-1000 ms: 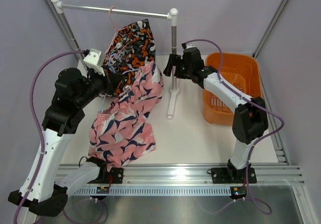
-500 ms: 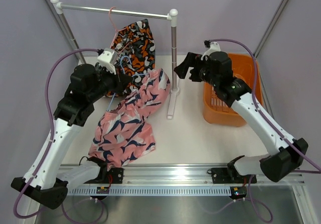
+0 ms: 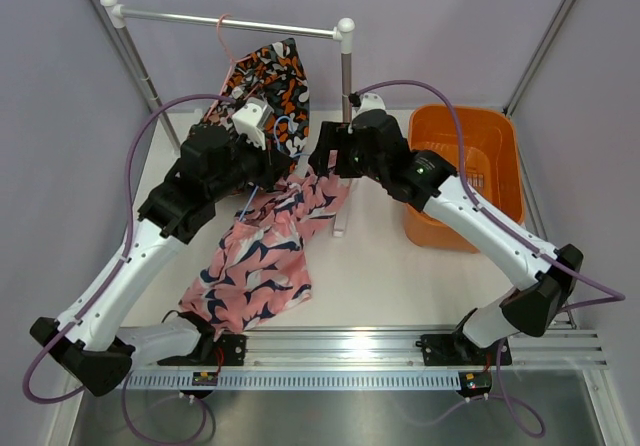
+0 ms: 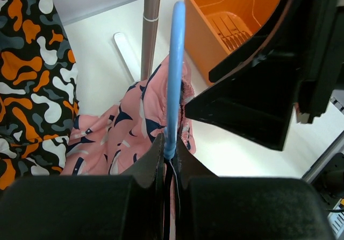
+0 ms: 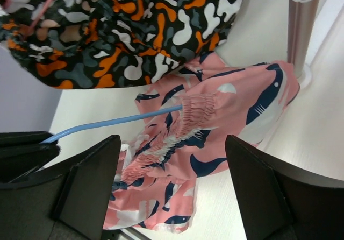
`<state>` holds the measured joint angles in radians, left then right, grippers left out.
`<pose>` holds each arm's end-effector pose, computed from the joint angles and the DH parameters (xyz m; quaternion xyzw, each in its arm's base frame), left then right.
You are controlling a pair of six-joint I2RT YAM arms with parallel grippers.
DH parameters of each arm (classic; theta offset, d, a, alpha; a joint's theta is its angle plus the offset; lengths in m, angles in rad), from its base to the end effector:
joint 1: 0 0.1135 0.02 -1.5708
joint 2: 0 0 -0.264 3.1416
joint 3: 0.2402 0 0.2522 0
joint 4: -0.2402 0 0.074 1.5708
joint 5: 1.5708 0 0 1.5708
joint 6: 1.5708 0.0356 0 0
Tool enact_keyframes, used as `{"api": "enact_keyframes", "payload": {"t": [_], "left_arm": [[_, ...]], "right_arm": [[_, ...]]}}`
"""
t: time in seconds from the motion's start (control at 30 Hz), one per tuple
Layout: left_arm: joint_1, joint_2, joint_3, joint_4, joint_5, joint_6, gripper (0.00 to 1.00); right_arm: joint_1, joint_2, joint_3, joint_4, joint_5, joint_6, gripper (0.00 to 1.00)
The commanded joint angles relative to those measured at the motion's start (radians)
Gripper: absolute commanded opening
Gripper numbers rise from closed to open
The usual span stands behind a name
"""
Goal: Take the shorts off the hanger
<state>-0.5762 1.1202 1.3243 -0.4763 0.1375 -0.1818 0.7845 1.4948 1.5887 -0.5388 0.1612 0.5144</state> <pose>0.1969 -0.1338 0.4302 0.1964 0.7711 -0.2740 0.5401 0.2424 0.2338 0.4125 -0.0709 0.8410 0.2675 0.4648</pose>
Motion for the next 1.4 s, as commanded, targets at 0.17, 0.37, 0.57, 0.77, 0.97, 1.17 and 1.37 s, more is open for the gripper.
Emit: {"api": "enact_keyframes", "payload": {"t": [0.17,0.37,0.57,0.77,0.97,1.17,1.37], "left_arm": [[-0.016,-0.017,0.047,0.085,-0.072,0.015,0.00],[-0.016,-0.022,0.049,0.073,-0.059,0.015,0.00],[-0.016,-0.036,0.047,0.068,-0.065,0.022,0.00],[-0.016,-0.028,0.059,0.050,-0.044,0.027,0.00],[-0.016,-0.022,0.065,0.039,-0.019,0.031,0.00],[-0.016,-0.019,0.070,0.038,-0.009,0.033,0.00],[-0.016,-0.016,0.078,0.039,-0.006,0.036,0.00]], "right_arm": [[0.025,0.039,0.044,-0.092,0.166,0.033,0.81],[0.024,0.073,0.088,-0.115,0.228,0.018,0.77],[0.024,0.113,0.132,-0.158,0.287,0.016,0.53],[0.024,0.146,0.186,-0.177,0.276,0.018,0.45],[0.024,0.200,0.254,-0.194,0.242,0.013,0.51],[0.024,0.226,0.264,-0.208,0.222,0.019,0.43],[0.024,0.219,0.228,-0.199,0.212,0.024,0.29]]}}
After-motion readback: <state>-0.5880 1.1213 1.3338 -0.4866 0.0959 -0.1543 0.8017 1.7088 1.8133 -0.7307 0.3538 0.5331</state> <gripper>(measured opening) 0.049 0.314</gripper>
